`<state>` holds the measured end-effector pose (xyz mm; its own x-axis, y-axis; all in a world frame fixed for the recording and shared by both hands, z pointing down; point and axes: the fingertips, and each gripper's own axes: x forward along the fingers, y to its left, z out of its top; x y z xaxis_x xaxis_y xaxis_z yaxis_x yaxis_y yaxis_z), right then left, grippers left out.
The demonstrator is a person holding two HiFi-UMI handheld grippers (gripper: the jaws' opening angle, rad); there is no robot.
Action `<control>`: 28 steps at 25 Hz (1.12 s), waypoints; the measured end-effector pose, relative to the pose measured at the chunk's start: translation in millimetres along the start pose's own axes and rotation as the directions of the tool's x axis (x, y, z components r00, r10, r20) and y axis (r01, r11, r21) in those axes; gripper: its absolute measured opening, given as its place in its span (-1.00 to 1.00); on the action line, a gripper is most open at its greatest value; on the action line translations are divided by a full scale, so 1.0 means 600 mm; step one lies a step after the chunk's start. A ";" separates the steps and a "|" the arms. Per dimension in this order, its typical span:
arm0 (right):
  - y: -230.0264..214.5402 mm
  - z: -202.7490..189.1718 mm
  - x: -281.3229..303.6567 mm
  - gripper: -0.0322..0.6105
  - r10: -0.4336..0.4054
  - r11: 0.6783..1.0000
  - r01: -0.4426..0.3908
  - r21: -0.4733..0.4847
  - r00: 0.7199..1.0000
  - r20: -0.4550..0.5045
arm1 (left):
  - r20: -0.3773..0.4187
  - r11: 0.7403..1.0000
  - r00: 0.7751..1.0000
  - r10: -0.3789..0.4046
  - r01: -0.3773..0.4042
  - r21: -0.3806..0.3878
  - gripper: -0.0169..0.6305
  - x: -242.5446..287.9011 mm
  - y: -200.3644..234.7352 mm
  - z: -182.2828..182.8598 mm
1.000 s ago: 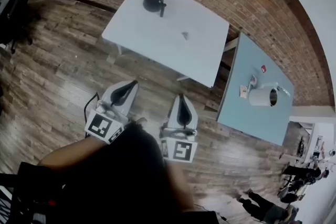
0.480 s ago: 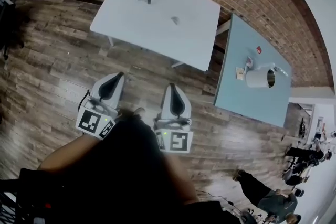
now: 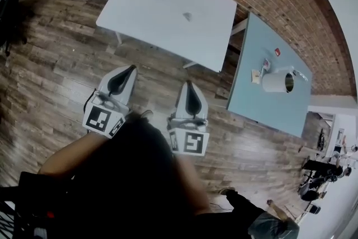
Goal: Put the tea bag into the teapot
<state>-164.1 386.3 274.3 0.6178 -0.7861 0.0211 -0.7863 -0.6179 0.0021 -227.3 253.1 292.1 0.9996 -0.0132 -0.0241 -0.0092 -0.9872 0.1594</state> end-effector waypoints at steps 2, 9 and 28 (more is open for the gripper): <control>-0.018 0.004 0.008 -0.89 -0.007 1.000 0.007 -0.030 1.000 0.003 | 0.015 1.000 1.000 0.010 -0.011 0.022 -0.95 0.013 0.010 0.010; -0.051 0.017 0.066 -0.89 0.013 0.999 -0.010 -0.052 0.998 0.058 | 0.012 0.997 0.999 0.037 -0.037 0.061 -0.95 0.060 0.038 0.001; -0.098 -0.016 0.040 -0.89 0.093 0.994 -0.091 -0.065 0.995 0.030 | 0.050 0.993 0.996 0.067 -0.072 0.093 -0.95 0.098 -0.063 -0.008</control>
<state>-102.8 403.9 284.2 0.5422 -0.8402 -0.0092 -0.8382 -0.5416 0.0646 -168.0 290.5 289.5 0.9942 -0.0876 -0.0627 -0.0833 -0.9942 0.0687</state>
